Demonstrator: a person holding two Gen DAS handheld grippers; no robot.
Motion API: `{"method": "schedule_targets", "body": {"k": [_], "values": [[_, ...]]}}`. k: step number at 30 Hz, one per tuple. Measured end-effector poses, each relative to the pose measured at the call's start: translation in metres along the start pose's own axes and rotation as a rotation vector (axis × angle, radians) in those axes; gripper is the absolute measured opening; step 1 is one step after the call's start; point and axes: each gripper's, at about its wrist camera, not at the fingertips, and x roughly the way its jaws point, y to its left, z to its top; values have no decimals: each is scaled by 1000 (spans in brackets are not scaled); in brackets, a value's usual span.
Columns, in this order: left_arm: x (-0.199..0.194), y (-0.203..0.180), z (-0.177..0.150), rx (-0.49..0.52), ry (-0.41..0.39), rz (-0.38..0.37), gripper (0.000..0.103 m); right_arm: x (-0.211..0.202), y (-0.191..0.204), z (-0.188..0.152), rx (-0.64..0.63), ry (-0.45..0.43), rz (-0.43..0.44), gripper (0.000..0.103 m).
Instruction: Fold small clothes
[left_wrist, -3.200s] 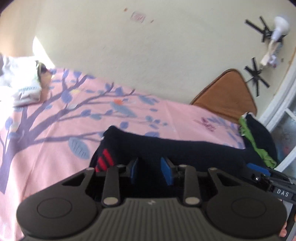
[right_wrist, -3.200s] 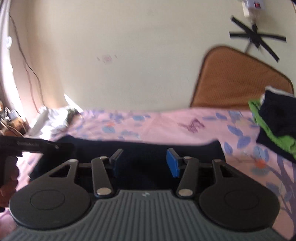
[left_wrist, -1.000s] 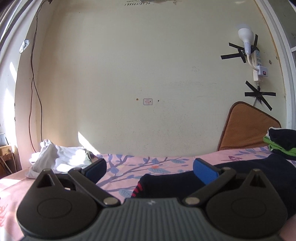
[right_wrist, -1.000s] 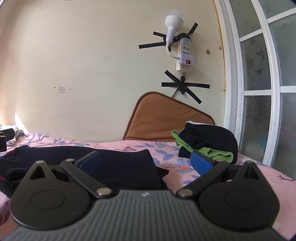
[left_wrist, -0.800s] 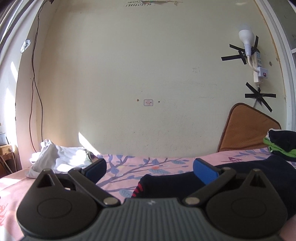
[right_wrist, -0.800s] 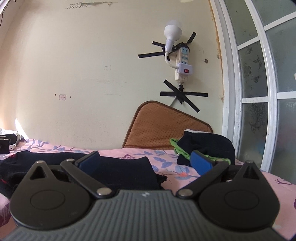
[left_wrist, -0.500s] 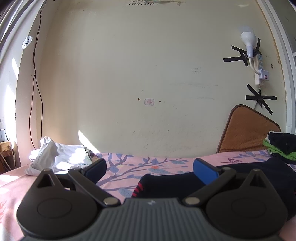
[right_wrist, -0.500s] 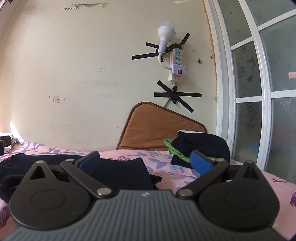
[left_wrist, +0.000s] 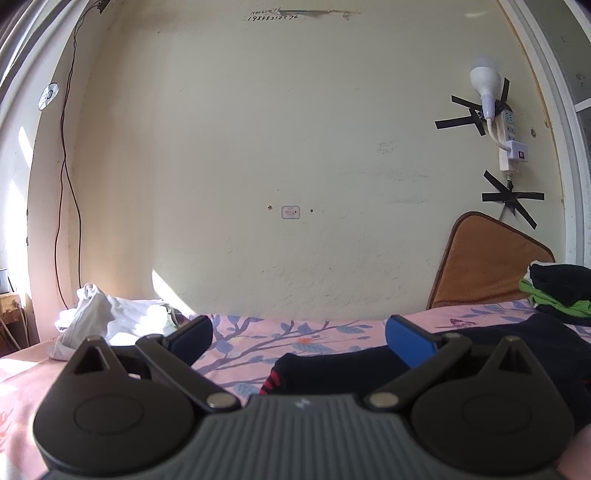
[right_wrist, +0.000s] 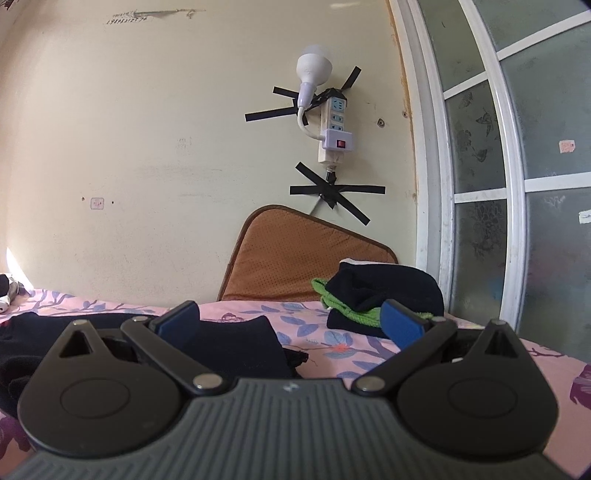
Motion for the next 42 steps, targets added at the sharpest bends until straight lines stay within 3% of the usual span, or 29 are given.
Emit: {"method": "schedule_targets", "body": {"k": [17,30,35,42], "values": [[-2,-2,0,15,-2,-41,103,13,-2,-2,6,83,-99,103],[-2,-2,-1,13,-6,-49,103,12,-3,-3,14,80,-155,103],[-2,-2,-1,12,-4,-40,103,7,-6,-3,39,43,-144,103],[1,-2,0,9,13,-15,103,10,-10,-2,63,58,-64,103]]}}
